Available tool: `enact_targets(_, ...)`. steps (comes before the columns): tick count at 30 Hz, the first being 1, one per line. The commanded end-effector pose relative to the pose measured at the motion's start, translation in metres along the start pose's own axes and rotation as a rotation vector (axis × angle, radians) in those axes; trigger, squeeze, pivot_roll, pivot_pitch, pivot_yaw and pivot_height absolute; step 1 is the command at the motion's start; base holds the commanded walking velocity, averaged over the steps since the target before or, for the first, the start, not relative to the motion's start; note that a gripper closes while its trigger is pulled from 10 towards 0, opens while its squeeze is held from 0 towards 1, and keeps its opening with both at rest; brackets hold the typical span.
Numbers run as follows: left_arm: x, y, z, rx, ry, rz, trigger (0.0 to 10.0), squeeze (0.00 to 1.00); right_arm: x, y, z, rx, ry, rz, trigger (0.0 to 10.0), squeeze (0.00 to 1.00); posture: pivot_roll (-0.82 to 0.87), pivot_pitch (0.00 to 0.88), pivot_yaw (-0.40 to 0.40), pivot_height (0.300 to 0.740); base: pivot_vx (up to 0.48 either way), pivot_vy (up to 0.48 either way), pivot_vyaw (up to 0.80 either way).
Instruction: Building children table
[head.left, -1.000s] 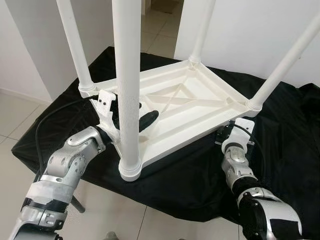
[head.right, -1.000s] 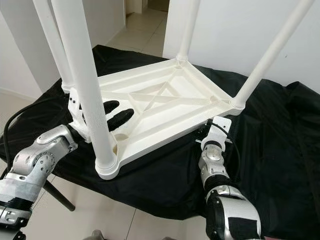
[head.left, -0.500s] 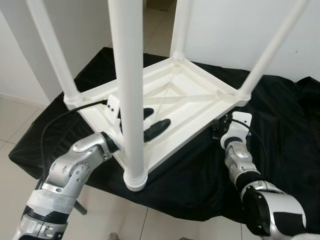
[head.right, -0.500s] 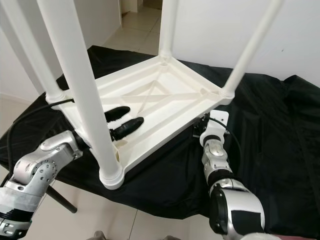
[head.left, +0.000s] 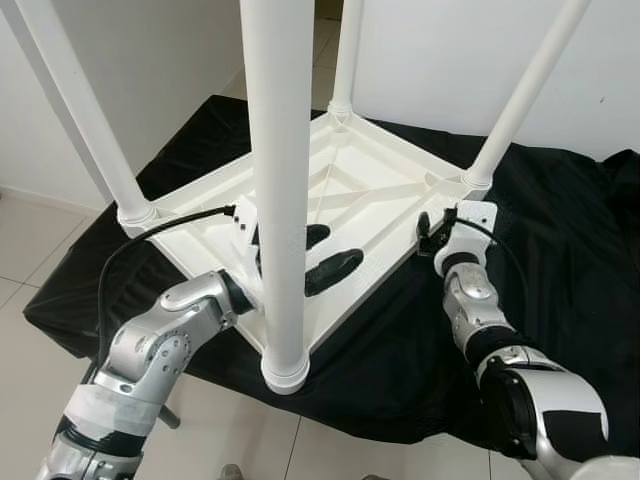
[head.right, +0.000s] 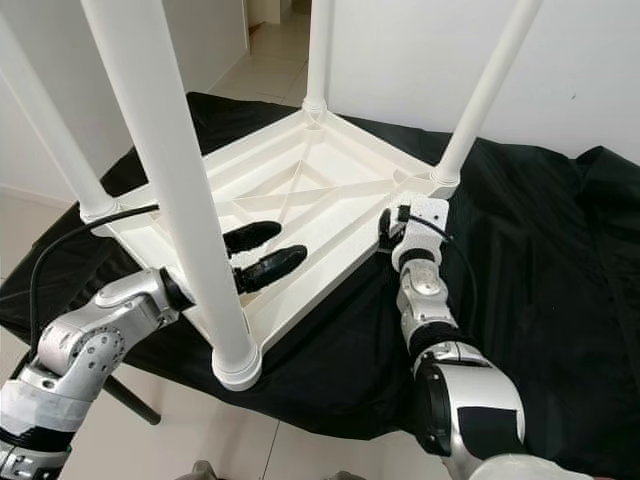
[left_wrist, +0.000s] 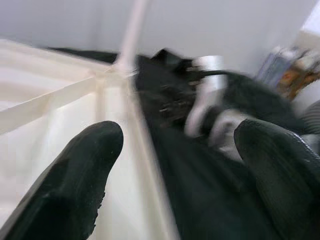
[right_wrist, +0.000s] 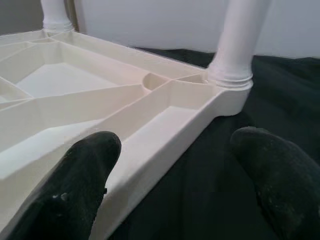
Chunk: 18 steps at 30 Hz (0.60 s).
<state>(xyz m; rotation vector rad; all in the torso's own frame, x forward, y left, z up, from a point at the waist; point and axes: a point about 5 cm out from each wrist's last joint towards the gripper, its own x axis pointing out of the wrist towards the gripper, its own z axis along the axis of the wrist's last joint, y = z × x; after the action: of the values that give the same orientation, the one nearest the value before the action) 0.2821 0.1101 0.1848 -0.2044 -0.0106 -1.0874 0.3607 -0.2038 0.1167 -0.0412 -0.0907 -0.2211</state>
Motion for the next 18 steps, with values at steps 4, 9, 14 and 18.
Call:
enact_targets(4, -0.020, 0.018, 0.007, 0.087, 0.027, -0.012, 10.0, 0.00, -0.011, -0.017, -0.008, -0.016, -0.026, -0.039, 10.0, 0.00, 0.03, 0.000, -0.009, 0.740, 0.000, 0.000, 0.00)
enact_targets(9, -0.041, 0.041, 0.015, 0.151, 0.074, 0.072, 10.0, 0.00, -0.022, -0.031, -0.002, 0.003, -0.125, -0.024, 10.0, 0.00, 0.00, 0.000, -0.005, 0.740, 0.000, 0.000, 0.00)
enact_targets(14, -0.054, 0.048, 0.012, 0.179, 0.135, 0.084, 10.0, 0.00, -0.033, -0.034, 0.011, 0.063, -0.210, 0.018, 10.0, 0.00, -0.02, 0.000, -0.014, 0.740, 0.000, 0.000, 0.00)
enact_targets(18, -0.070, 0.044, -0.004, 0.186, 0.266, 0.001, 10.0, 0.00, -0.058, -0.022, 0.019, 0.099, -0.250, 0.184, 10.0, 0.00, -0.02, 0.000, -0.023, 0.740, 0.000, 0.000, 0.00)
